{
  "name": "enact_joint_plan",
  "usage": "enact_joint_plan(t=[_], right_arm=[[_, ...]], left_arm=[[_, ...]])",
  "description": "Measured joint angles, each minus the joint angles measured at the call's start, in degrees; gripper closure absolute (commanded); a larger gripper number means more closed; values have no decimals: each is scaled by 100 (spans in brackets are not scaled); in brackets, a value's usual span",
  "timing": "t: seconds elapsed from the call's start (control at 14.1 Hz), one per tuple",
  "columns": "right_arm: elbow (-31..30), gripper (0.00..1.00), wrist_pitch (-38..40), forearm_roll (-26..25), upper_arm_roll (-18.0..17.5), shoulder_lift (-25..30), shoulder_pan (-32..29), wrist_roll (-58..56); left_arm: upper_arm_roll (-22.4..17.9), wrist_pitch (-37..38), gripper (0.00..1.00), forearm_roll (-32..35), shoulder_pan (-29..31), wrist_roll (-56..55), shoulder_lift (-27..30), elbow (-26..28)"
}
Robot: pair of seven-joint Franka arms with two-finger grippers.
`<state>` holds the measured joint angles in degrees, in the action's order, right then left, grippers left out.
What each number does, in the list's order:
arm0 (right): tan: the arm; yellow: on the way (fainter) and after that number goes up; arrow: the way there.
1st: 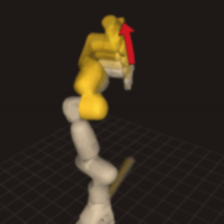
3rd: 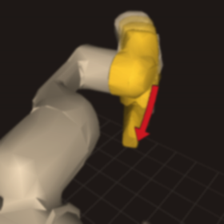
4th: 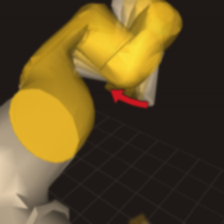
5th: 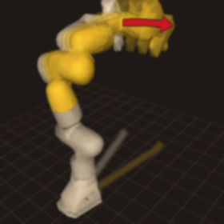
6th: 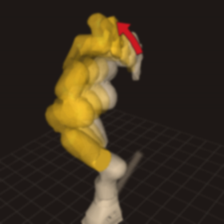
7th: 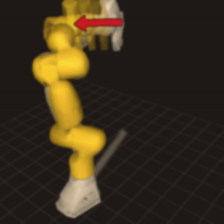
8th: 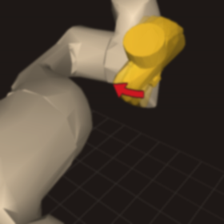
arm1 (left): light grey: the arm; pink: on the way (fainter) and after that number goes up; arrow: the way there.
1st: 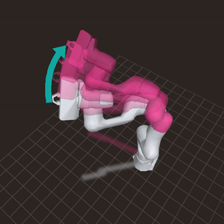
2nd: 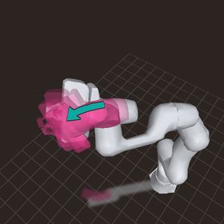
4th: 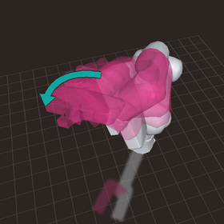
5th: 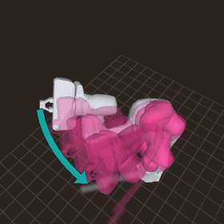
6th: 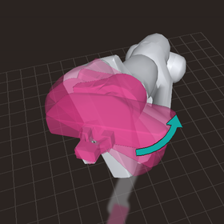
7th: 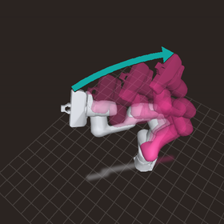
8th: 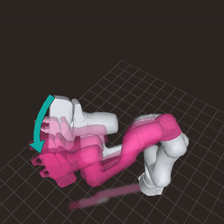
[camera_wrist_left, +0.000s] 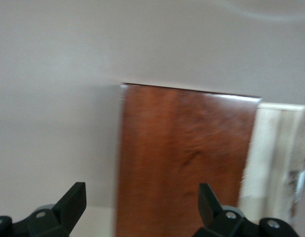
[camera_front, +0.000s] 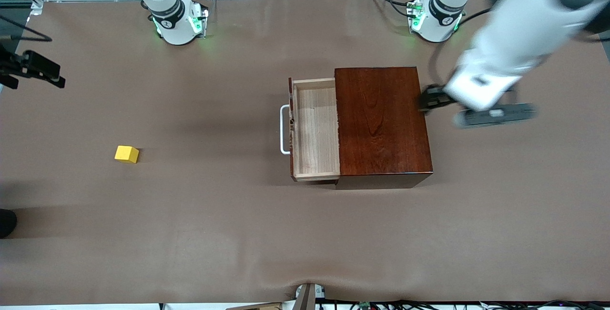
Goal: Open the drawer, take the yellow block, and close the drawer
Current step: 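Move the left gripper over the open drawer front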
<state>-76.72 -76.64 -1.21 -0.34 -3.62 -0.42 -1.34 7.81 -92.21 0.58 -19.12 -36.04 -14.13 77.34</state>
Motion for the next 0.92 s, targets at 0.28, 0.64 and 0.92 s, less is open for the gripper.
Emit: enact_joint_plan(t=[0.28,0.64,0.92], right_arm=[[-640,0,-347,0,44,358,-44,7],[-742,0,-599,0,64,365,-130,8],[-743,0,-596,0,127,367,-141,10]], left_arm=[[6,-660,0,1,-873,-2168,-472,-69],[7,-1568,0,1,-1608,-4715,-1078,-77],[1,-2360,0,2,-2093,-6749,-1558,-84]])
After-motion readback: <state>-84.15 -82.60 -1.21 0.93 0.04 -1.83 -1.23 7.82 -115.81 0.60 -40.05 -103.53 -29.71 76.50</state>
